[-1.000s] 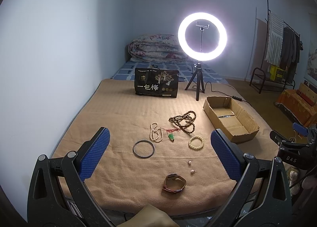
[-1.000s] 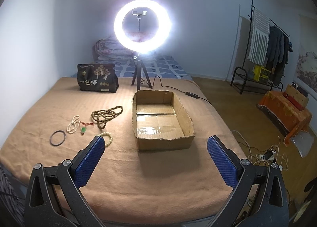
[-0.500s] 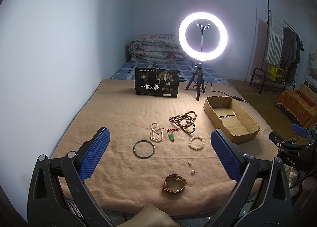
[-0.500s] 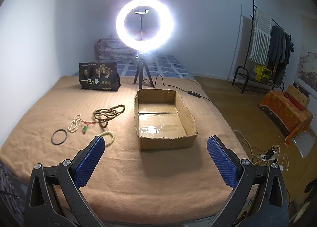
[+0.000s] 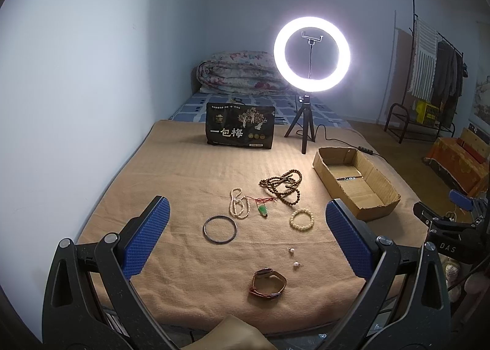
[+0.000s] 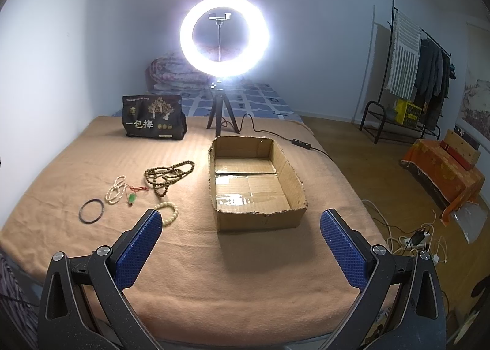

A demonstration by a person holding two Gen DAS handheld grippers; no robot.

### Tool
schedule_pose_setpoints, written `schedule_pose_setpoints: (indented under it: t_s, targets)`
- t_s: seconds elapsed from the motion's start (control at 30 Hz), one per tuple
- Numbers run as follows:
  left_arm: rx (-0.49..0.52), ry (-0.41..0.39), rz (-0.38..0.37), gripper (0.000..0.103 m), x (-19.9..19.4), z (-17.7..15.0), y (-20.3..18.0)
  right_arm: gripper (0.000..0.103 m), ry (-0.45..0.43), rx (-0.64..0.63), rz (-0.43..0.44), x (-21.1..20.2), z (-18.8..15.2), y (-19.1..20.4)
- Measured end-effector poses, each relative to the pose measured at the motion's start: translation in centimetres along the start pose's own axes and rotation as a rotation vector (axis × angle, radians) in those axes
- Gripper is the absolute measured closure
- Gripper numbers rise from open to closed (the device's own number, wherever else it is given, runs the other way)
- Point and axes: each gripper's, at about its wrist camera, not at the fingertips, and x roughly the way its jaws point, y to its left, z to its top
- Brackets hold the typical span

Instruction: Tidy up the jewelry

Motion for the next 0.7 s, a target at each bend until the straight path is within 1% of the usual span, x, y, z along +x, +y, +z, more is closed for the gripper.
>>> schedule_pose_setpoints:
  t_s: [0.47,0.7]
  targets:
    - [0.000,0.008,-0.001,0.000,0.5,-0.7,-0.2,0.000,0.015,-0.003,0.006,0.8,0.0,0.4]
    - [-0.004,0.025,0.006,0.000,1.5,-1.6,0.0,0.000,0.017,-0.021,0.016,1.3,0.2,0.7]
